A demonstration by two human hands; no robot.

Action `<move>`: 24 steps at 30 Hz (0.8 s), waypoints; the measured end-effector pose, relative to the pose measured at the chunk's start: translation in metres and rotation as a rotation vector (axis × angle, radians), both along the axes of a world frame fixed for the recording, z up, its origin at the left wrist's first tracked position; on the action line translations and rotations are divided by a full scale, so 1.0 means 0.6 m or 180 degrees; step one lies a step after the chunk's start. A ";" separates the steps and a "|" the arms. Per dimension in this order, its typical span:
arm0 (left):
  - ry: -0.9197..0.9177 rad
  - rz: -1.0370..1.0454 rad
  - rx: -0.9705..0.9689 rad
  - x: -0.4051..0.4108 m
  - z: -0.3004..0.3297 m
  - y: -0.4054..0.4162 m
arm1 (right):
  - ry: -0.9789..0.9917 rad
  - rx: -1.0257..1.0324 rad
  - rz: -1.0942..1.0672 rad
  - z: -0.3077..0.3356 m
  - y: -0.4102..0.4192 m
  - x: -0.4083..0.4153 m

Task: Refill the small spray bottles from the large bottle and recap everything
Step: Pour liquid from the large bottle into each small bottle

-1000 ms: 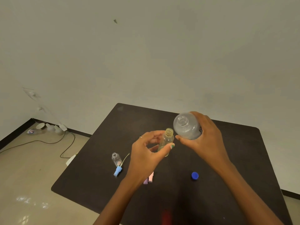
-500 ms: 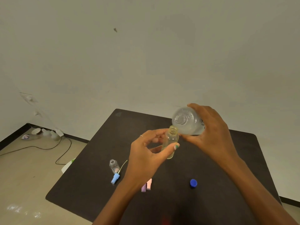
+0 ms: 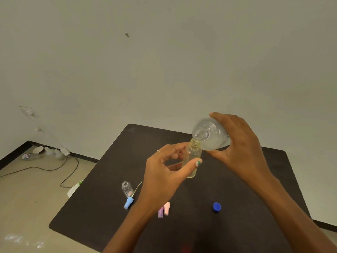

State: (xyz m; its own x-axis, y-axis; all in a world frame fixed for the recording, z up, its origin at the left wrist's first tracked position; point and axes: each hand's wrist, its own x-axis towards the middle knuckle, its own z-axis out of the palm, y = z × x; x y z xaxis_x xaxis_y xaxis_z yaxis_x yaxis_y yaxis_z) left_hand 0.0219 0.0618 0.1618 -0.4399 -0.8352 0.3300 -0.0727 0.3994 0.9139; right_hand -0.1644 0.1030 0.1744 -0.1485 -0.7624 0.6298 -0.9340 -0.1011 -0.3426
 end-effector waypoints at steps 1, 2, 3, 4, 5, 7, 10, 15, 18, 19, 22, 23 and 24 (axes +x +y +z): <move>0.0007 -0.0008 0.0005 0.000 0.000 0.000 | 0.0003 -0.0006 0.0004 0.001 0.000 -0.001; 0.0007 -0.0014 0.0008 0.000 0.001 0.000 | 0.0016 -0.0010 0.0009 0.001 -0.001 -0.002; 0.0005 -0.0023 0.0011 0.000 0.001 0.001 | 0.0032 -0.0009 0.0015 0.001 -0.001 -0.003; 0.0003 -0.0028 0.0012 -0.001 0.002 0.001 | 0.0048 -0.0004 0.0020 0.001 -0.002 -0.004; -0.0004 -0.0025 0.0009 -0.001 0.002 0.001 | 0.0060 0.0003 0.0025 0.001 -0.002 -0.005; 0.0000 -0.0022 -0.0010 -0.001 0.003 0.001 | 0.0062 0.0007 0.0025 0.002 -0.002 -0.005; 0.0044 -0.0027 -0.0013 -0.001 0.006 0.002 | 0.0058 -0.0039 0.0020 0.005 -0.002 -0.006; 0.0082 -0.0036 0.0027 0.000 0.008 0.001 | 0.0148 -0.0091 0.0039 0.011 -0.003 -0.006; 0.0075 -0.0040 0.0014 0.001 0.010 0.002 | 0.0208 -0.0131 0.0059 0.014 -0.004 -0.008; 0.0076 -0.0039 0.0006 0.001 0.011 0.002 | 0.0220 -0.0143 0.0066 0.014 -0.005 -0.008; 0.0086 -0.0049 0.0008 0.003 0.013 0.003 | 0.0240 -0.0185 0.0091 0.017 -0.005 -0.007; 0.0099 -0.0057 0.0021 0.004 0.014 0.003 | 0.0251 -0.0199 0.0098 0.019 -0.004 -0.007; 0.0108 -0.0058 0.0026 0.004 0.014 0.003 | 0.0260 -0.0210 0.0101 0.021 -0.004 -0.007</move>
State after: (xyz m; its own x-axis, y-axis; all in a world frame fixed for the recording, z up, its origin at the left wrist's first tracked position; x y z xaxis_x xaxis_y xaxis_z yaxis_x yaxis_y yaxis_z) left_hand 0.0243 0.0638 0.1702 -0.4437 -0.8299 0.3382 -0.0342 0.3928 0.9190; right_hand -0.1684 0.1004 0.1869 -0.0710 -0.7225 0.6878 -0.9546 -0.1508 -0.2569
